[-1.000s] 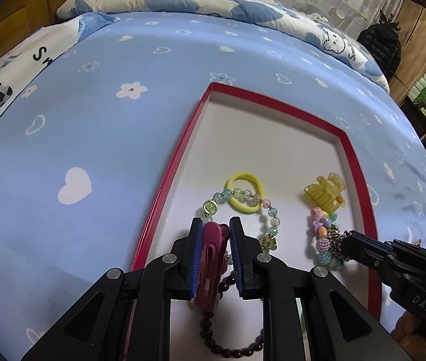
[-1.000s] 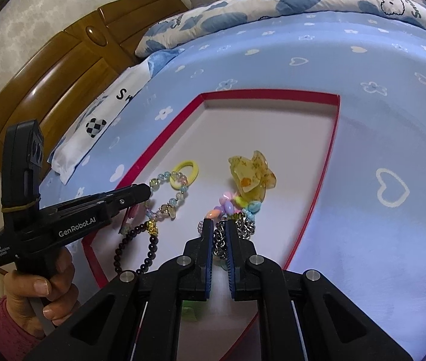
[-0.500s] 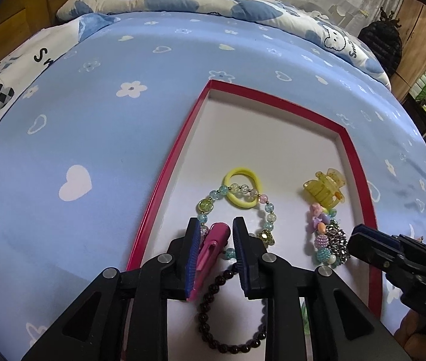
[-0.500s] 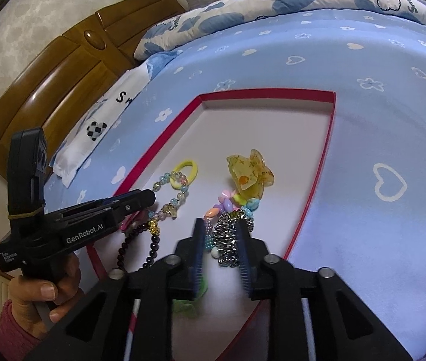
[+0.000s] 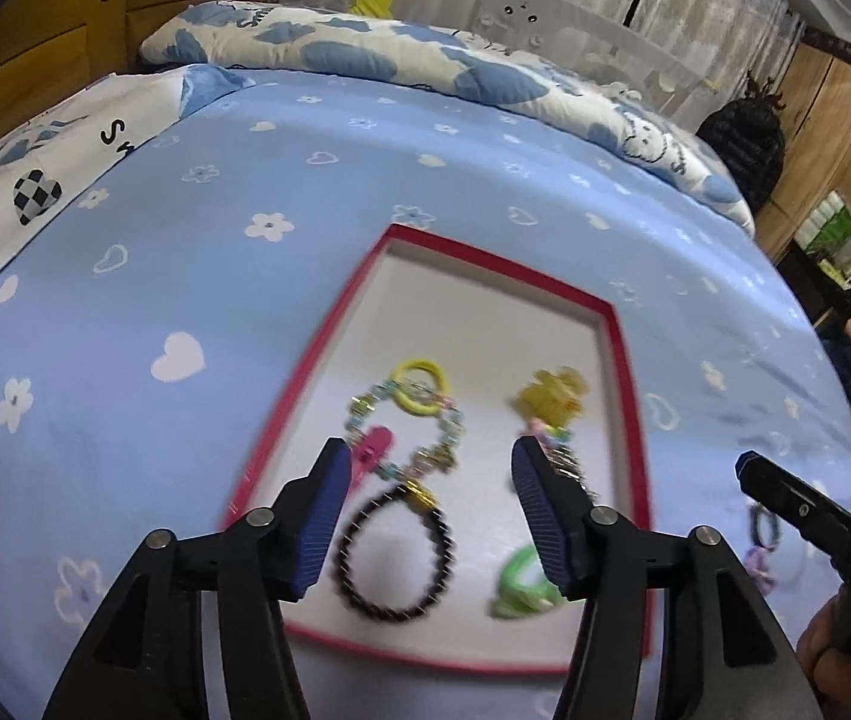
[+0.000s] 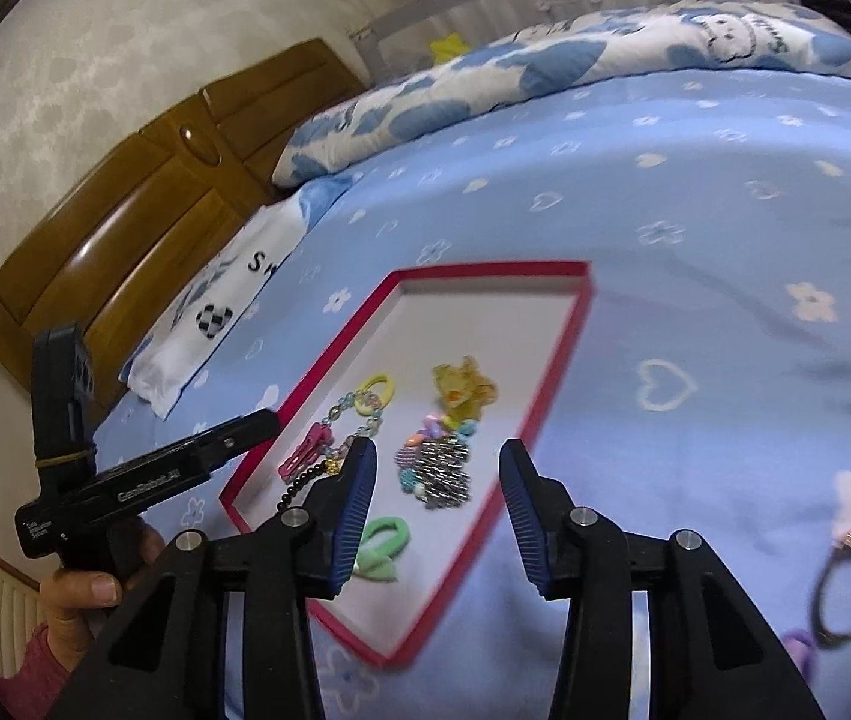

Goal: Organize jewelry

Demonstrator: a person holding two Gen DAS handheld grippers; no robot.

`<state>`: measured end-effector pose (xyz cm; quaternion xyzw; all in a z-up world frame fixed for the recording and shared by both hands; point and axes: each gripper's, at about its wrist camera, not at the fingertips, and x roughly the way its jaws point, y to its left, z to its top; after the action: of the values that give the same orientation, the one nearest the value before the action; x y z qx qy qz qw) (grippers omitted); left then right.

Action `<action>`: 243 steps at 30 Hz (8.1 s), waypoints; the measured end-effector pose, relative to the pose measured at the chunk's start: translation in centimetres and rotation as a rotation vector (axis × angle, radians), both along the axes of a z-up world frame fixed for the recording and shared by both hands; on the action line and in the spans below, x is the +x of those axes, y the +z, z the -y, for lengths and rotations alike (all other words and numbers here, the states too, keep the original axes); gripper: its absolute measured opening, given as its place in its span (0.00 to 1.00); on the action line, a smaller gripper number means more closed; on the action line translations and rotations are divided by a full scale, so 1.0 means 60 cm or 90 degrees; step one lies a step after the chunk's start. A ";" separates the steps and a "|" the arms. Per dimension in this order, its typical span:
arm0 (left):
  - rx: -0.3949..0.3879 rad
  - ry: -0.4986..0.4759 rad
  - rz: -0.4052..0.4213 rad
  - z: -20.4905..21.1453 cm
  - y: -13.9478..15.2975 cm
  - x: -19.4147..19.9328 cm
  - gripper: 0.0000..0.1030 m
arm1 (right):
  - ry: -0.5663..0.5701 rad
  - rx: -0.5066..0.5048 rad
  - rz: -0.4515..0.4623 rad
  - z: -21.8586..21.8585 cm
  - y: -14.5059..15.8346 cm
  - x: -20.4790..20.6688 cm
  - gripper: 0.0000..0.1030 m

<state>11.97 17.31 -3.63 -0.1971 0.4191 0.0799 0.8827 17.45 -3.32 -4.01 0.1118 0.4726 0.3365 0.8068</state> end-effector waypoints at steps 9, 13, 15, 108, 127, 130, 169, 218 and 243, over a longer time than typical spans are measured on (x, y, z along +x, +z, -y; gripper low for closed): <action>-0.031 -0.051 0.009 0.053 0.025 -0.035 0.61 | -0.078 -0.015 0.022 0.120 0.029 -0.026 0.45; -0.036 -0.081 0.011 0.080 0.037 -0.035 0.61 | -0.122 -0.020 0.024 0.182 0.031 -0.041 0.45; -0.035 -0.097 0.011 0.096 0.041 -0.033 0.62 | -0.144 -0.022 0.025 0.210 0.032 -0.046 0.45; -0.074 -0.147 0.048 0.119 0.038 -0.039 0.12 | -0.059 -0.054 0.045 0.144 0.019 -0.052 0.05; -0.069 -0.069 0.065 -0.009 0.055 -0.079 0.12 | 0.009 -0.044 0.059 0.028 0.035 -0.042 0.05; -0.061 -0.065 0.067 -0.019 0.059 -0.075 0.12 | 0.015 -0.038 0.058 0.012 0.035 -0.036 0.05; -0.056 -0.034 -0.057 -0.087 -0.086 0.117 0.15 | 0.058 -0.119 -0.028 -0.120 -0.100 0.060 0.05; -0.027 -0.002 -0.041 -0.071 -0.039 0.040 0.59 | 0.036 -0.056 -0.007 -0.086 -0.054 0.033 0.43; 0.060 -0.002 0.014 0.033 0.066 -0.194 0.85 | -0.008 -0.045 0.090 0.045 0.028 -0.136 0.83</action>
<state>0.30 15.32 0.31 -0.1553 0.4052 0.0959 0.8958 9.30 -6.05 -2.33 0.0624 0.4249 0.3215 0.8439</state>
